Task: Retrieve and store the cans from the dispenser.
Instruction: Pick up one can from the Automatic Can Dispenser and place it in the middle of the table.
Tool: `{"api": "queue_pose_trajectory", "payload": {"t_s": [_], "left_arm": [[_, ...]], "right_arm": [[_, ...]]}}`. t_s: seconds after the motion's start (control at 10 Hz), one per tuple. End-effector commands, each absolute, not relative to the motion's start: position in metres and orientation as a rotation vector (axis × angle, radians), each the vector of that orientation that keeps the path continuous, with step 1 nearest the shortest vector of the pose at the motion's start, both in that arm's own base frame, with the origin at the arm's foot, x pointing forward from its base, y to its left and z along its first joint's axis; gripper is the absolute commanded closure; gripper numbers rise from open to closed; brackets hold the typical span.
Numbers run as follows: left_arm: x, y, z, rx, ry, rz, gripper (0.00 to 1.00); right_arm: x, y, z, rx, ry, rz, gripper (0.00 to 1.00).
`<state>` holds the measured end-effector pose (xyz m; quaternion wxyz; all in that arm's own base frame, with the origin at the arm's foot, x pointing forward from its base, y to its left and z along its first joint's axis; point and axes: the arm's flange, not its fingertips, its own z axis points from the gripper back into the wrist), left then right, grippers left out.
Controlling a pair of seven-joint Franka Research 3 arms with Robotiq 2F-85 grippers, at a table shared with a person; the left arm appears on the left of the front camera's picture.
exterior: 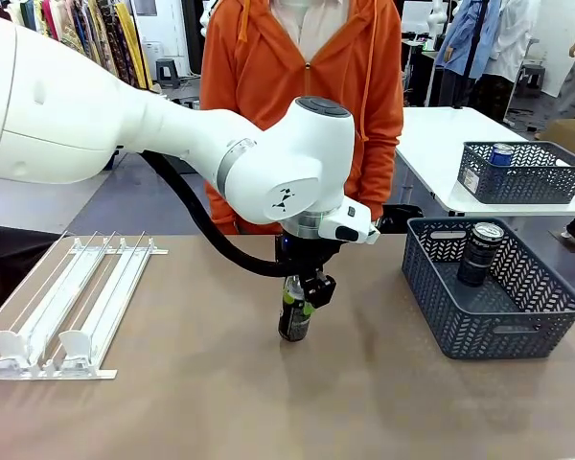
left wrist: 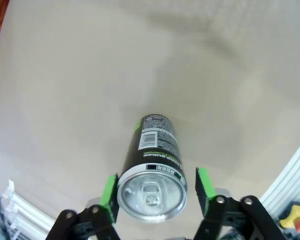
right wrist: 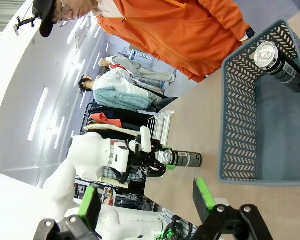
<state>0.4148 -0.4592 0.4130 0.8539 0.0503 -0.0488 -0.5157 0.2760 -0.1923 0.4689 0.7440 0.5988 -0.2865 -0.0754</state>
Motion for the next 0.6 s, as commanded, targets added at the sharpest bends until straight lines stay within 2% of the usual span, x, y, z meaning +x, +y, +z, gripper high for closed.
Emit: {"api": "queue_pose_trajectory", "payload": {"t_s": [0.0, 0.3, 0.5], "left_arm": [[0.417, -0.457, 0.417, 0.096, -0.108, -1.083, 0.0], [0.418, -0.445, 0.434, 0.045, -0.141, -1.038, 0.0], [0.411, -0.392, 0.49, -0.082, -0.217, -0.918, 0.0]], "right_arm": [[0.279, -0.191, 0.474, 1.336, -0.647, -0.172, 0.0], [0.279, -0.191, 0.474, 1.336, -0.647, -0.172, 0.0], [0.279, -0.191, 0.474, 1.336, -0.647, -0.172, 0.0]]}}
